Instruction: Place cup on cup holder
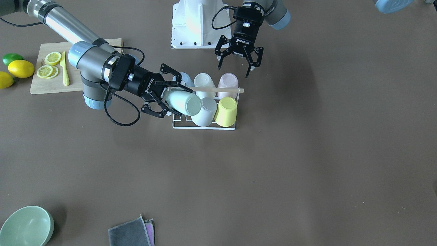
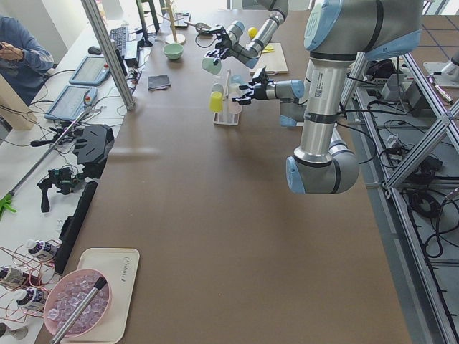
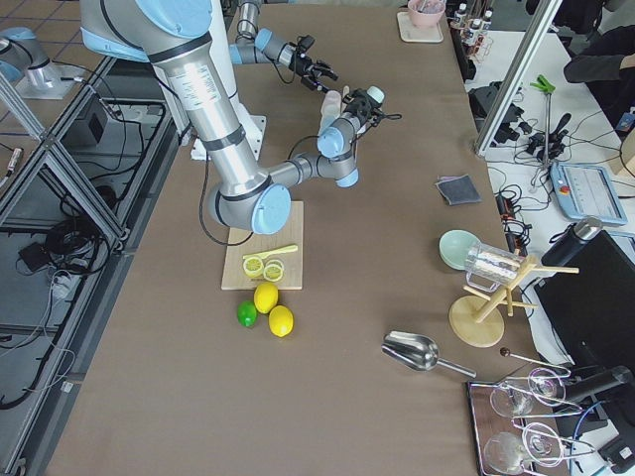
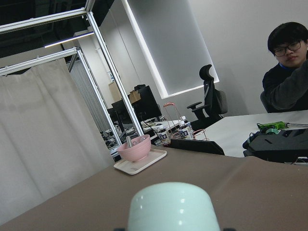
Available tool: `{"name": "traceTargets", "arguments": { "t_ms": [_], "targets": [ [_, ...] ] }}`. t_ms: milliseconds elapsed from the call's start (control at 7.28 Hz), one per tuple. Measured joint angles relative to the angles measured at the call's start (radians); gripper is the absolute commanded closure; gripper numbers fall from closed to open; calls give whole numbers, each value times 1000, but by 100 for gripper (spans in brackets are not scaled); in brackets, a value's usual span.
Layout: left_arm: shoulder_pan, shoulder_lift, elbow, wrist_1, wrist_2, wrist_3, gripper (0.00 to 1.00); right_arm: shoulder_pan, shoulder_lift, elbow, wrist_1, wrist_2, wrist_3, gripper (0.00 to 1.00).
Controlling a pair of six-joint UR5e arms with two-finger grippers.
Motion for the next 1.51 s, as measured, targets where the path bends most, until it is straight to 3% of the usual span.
{"name": "traceTargets", "arguments": {
  "t_ms": [275, 412, 687, 962, 1236, 1374, 1511],
  "targets": [
    [-74, 96, -140, 108, -99, 6, 2, -6, 16, -51, 43, -5, -16, 100],
    [-158, 153, -192, 161, -224, 1, 2, -12, 14, -62, 66, -4, -18, 100],
    [-429, 229, -202, 214, -654, -9, 2, -27, 8, -94, 130, -3, -21, 100],
    [-712, 249, -126, 327, -1084, -9, 2, -32, -2, -106, 166, -2, -21, 100],
    [-948, 252, -48, 560, -1429, 1, 2, -33, -15, -107, 188, -1, -20, 100],
    [-1063, 263, -2, 659, -1552, 24, 2, -32, -19, -107, 196, 0, -19, 100],
    [-1163, 277, 40, 734, -1630, 86, 2, -31, -20, -108, 204, 1, -16, 1]
  ]
}}
